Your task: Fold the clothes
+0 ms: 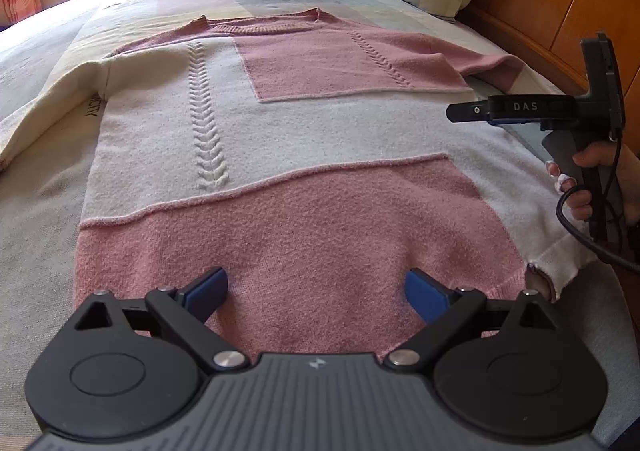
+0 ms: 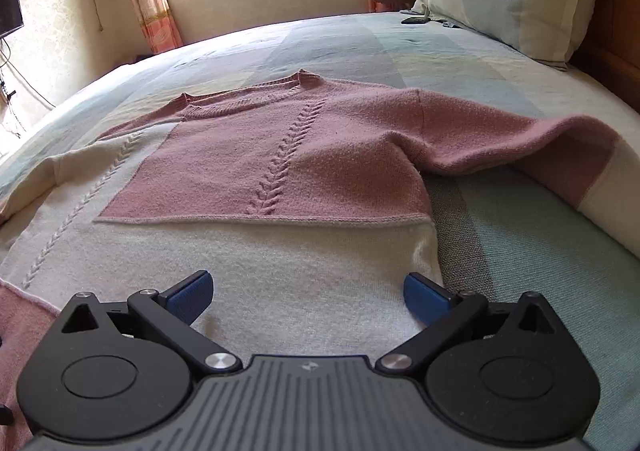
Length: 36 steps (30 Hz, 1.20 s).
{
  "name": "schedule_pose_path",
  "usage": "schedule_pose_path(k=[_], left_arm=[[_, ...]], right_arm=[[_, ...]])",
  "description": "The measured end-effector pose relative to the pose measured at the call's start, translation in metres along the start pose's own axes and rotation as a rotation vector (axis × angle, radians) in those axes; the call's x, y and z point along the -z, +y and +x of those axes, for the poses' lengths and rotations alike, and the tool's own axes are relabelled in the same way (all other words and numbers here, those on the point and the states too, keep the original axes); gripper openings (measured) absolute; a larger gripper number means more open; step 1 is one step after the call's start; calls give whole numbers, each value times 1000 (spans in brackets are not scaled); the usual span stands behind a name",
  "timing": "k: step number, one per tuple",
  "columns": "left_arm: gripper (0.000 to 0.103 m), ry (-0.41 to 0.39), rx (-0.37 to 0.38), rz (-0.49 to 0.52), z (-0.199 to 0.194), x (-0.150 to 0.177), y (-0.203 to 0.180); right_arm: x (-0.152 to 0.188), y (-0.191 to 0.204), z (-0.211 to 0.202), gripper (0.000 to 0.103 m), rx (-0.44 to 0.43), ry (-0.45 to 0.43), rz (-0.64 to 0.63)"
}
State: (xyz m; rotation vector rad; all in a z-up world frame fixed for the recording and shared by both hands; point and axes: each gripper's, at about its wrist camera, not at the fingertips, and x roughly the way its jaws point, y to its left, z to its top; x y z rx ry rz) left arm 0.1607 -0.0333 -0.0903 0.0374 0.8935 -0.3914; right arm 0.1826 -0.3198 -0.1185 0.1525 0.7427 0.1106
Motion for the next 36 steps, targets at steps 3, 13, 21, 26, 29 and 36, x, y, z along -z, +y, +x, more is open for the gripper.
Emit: schedule_pose_path(k=[3, 13, 21, 26, 29, 36], left_arm=[[95, -9, -12, -17, 2, -4, 3], [95, 31, -38, -32, 13, -7, 2], [96, 48, -83, -45, 20, -14, -4], [96, 59, -101, -52, 24, -18, -6], [96, 61, -106, -51, 26, -19, -6], [97, 59, -109, -46, 29, -21, -7]], right_arm=[[-4, -11, -20, 103, -8, -28, 19], [31, -102, -62, 103, 69, -38, 229], [30, -144, -68, 103, 19, -116, 359], [12, -157, -46, 103, 27, -195, 454], [10, -181, -40, 103, -9, -278, 633], [7, -218, -35, 103, -19, -423, 921]])
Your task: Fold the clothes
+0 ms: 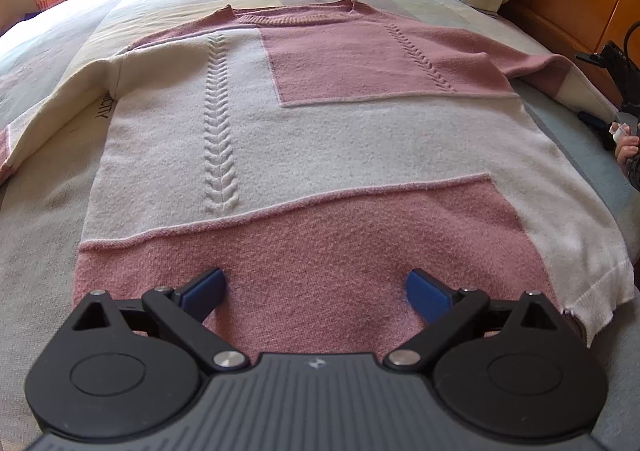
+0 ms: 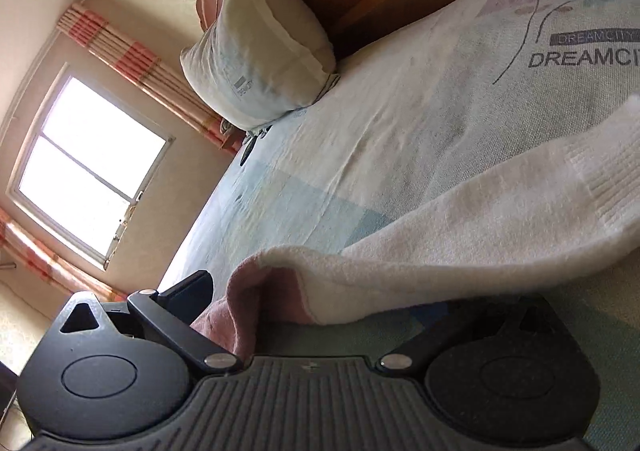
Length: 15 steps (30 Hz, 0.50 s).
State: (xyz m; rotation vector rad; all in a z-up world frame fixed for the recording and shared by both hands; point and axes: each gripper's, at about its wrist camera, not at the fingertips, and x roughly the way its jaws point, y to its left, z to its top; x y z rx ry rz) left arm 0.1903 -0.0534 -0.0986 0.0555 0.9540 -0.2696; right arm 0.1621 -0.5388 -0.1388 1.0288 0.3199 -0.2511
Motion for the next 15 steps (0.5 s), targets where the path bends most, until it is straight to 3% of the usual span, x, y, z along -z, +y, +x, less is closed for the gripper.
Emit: schedule_pose_path(k=[6, 15], left_arm=[[98, -2, 8, 3, -1, 0, 1], [98, -5, 13, 2, 0, 0, 1]], right_arm=[[-7, -9, 7, 103, -35, -91, 124], [-48, -23, 26, 103, -120, -193, 198]])
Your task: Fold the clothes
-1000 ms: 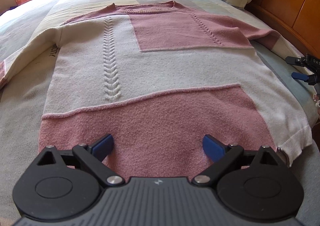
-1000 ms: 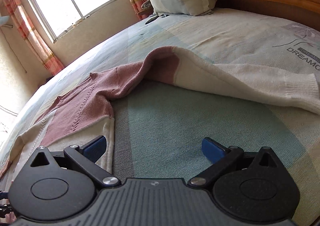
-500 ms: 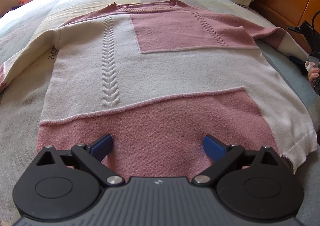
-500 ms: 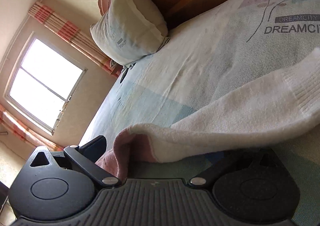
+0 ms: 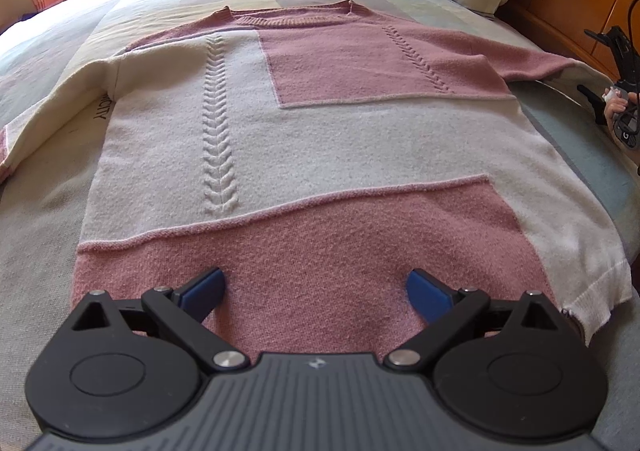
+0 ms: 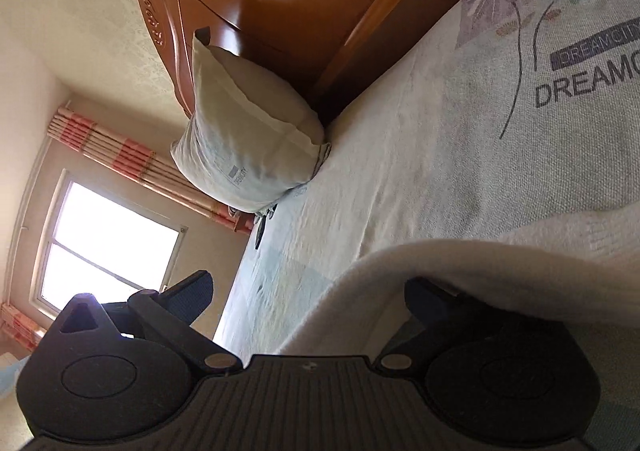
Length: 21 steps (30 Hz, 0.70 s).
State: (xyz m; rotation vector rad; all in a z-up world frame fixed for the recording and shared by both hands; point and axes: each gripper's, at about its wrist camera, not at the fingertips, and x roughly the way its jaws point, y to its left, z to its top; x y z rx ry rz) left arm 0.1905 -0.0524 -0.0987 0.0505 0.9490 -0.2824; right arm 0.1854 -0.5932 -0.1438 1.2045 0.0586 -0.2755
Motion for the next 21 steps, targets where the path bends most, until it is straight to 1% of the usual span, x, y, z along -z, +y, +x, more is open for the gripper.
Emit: schedule_pose_path(k=[1, 5, 7, 10, 12, 14, 15, 17, 18, 20, 21], left_arm=[[98, 0, 0, 1, 0, 0, 0], [98, 4, -2, 7, 1, -1, -1], [98, 7, -3, 8, 1, -2, -1], [98, 10, -4, 7, 1, -2, -1], [98, 12, -8, 8, 2, -2, -3], [98, 13, -14, 10, 3, -3, -4], [99, 14, -16, 10, 3, -3, -5], [99, 15, -22, 10, 3, -3, -6], [99, 16, -23, 11, 4, -3, -6], [99, 17, -23, 12, 4, -3, -6], [99, 19, -23, 13, 4, -4, -6]], right_arm=[[-2, -1, -1, 103, -22, -12, 1], [-5, -6, -1, 103, 28, 62, -40], [-13, -4, 2, 103, 40, 66, -33], [-34, 3, 12, 103, 29, 50, -25], [-50, 14, 18, 103, 33, 36, -77], [-67, 22, 25, 103, 8, 46, -111], [-73, 22, 27, 103, 10, 52, -118], [-84, 19, 30, 103, 26, 62, -132], [-86, 16, 31, 103, 49, 71, -140], [-86, 4, 29, 103, 91, 99, -131], [-84, -3, 28, 103, 96, 111, -118]])
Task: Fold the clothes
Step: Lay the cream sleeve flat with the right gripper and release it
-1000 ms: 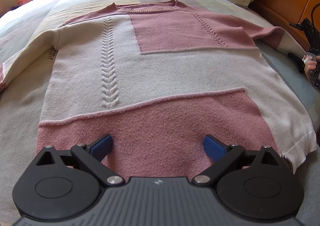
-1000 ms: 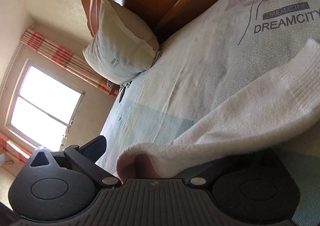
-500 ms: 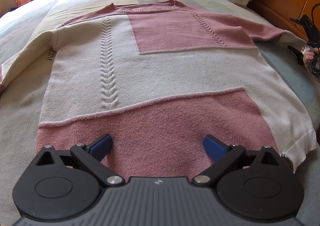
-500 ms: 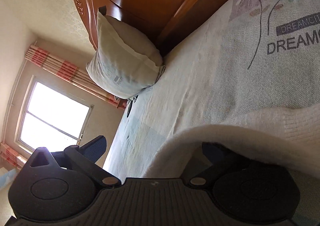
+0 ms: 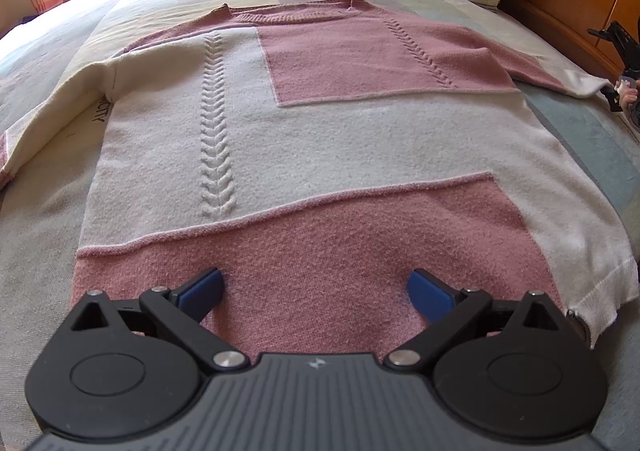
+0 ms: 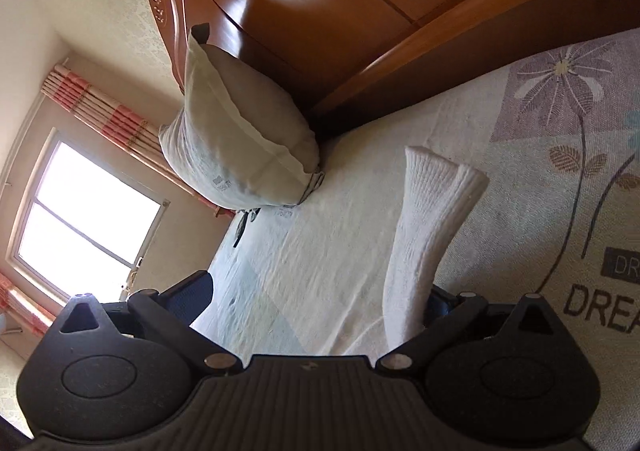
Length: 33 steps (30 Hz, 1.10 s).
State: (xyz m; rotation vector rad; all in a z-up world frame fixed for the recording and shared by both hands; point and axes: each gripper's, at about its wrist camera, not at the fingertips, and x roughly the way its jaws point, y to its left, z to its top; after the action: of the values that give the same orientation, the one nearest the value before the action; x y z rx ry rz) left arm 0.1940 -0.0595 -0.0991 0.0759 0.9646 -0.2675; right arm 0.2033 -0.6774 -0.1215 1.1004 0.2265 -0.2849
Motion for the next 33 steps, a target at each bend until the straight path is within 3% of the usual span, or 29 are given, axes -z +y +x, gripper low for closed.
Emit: schedule_pose_path(k=[3, 6, 9, 11, 13, 17, 19, 23, 26, 31, 33], left_arm=[[99, 4, 0, 1, 0, -1, 0], [99, 7, -4, 6, -1, -3, 0], [99, -14, -27, 49, -8, -10, -5], [99, -49, -44, 97, -15, -17, -12], [99, -76, -47, 129, -21, -24, -19], [99, -89, -20, 128, -22, -25, -25], [99, -86, -9, 126, -21, -24, -27], [99, -70, -2, 113, -20, -16, -21], [99, -61, -3, 94, -19, -12, -13], [99, -64, 3, 77, -19, -8, -5], [99, -73, 15, 75, -20, -7, -5]], right_arm=[[6, -19, -3, 103, -11, 7, 40], [-2, -15, -16, 103, 60, -75, 5], [-9, 13, -29, 103, 187, -129, -143], [-2, 46, -37, 103, 238, -126, -331], [19, 81, -38, 103, 211, -68, -509], [88, 141, -12, 103, 55, 224, -749], [132, 162, 5, 103, 38, 312, -863], [202, 174, 48, 103, 173, 416, -1043], [223, 157, 75, 103, 325, 425, -1171], [172, 133, 98, 103, 398, 387, -997], [170, 144, 86, 103, 381, 372, -993]])
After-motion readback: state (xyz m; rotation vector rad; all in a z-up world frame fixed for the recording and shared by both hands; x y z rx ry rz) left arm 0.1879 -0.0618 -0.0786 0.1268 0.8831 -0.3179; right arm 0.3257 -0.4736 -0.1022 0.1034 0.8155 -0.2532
